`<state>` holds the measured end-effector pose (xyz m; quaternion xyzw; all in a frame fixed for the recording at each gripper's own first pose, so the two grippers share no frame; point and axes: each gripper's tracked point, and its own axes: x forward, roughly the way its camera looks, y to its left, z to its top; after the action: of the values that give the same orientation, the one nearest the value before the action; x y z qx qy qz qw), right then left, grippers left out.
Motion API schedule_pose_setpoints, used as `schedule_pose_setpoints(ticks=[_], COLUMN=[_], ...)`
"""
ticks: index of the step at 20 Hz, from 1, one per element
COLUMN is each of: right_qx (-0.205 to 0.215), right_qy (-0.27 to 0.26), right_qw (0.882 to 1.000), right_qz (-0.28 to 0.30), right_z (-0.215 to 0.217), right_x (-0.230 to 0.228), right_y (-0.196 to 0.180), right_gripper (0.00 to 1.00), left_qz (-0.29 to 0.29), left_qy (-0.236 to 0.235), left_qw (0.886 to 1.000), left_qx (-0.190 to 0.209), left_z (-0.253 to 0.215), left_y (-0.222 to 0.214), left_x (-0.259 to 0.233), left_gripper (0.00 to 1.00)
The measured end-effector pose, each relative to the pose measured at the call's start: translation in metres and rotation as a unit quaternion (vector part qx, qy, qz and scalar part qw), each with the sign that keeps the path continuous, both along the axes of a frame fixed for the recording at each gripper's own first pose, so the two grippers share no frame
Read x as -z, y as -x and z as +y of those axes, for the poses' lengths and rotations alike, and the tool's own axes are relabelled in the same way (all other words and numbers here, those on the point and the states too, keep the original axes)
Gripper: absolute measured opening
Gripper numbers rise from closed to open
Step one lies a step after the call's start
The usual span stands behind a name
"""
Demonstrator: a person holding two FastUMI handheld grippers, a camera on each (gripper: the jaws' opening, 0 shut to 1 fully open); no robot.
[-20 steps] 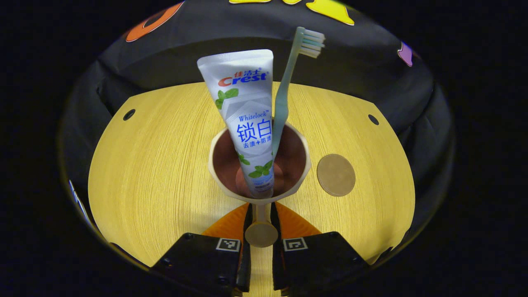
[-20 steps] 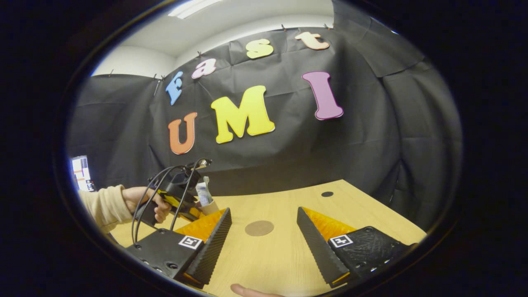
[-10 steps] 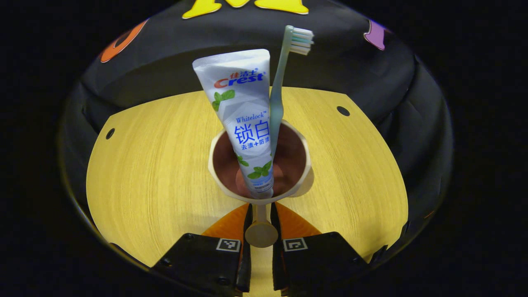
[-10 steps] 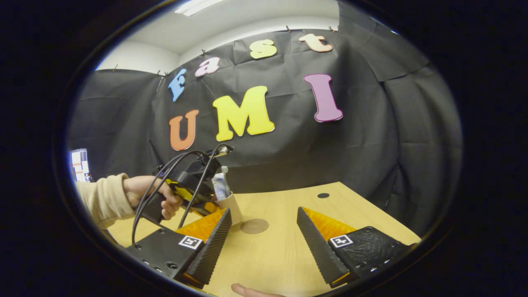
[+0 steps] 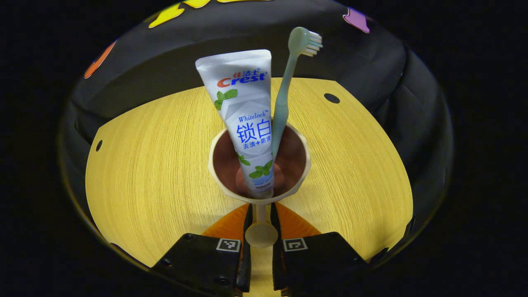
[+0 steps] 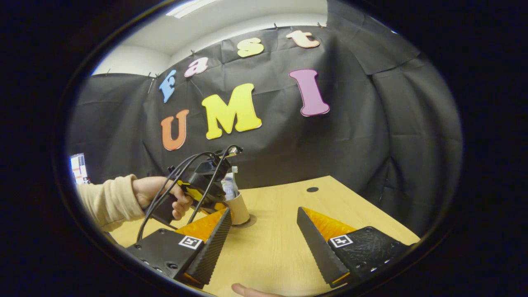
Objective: Put the toothbrush and toothpaste on the desktop into the cup, then pick up the cup and place it on the coaster on the desktop.
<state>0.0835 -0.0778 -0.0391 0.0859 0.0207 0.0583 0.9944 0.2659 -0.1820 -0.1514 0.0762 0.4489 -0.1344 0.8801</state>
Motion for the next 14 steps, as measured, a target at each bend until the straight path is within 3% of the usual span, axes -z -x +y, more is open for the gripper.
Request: schedule_pose_setpoints(ticks=[2,3,4,5,8,10,11,13,14], right_qx=[0.001,0.0,0.0,0.0,0.002,0.0,0.001,-0.002,-0.003], right_qy=[-0.002,-0.005,-0.007,-0.008,-0.011,-0.013,-0.011,-0.007,-0.006], right_qw=[1.0,1.0,1.0,1.0,1.0,1.0,1.0,1.0,1.0], right_qz=[0.005,0.009,0.013,0.014,0.016,0.02,0.021,0.02,0.018], right_z=[-0.002,-0.002,-0.003,-0.003,-0.004,-0.001,0.0,0.006,0.008], right_x=[0.005,0.008,0.01,0.011,0.014,0.016,0.018,0.017,0.016], right_y=[-0.001,-0.003,-0.004,-0.006,-0.006,-0.005,-0.006,-0.003,-0.001], right_gripper=[0.93,0.96,0.94,0.96,0.93,0.96,0.96,0.96,0.96], left_qz=[-0.004,-0.006,-0.004,0.004,-0.009,-0.035,-0.044,-0.057,-0.063], left_qy=[-0.007,-0.013,-0.023,-0.033,-0.023,-0.017,-0.012,-0.008,0.004], left_qw=[1.0,1.0,1.0,0.999,1.0,0.999,0.999,0.998,0.998], left_qx=[0.003,0.005,0.007,0.006,0.007,0.011,0.015,0.016,0.022], left_z=[-0.002,-0.003,-0.002,0.0,-0.007,-0.005,-0.005,-0.007,-0.011], left_y=[-0.001,-0.001,-0.001,0.0,0.0,0.0,0.0,0.002,0.005], left_x=[0.001,0.002,0.003,0.003,-0.009,-0.022,-0.03,-0.04,-0.045], left_gripper=[0.23,0.23,0.28,0.25,0.28,0.35,0.44,0.53,0.63])
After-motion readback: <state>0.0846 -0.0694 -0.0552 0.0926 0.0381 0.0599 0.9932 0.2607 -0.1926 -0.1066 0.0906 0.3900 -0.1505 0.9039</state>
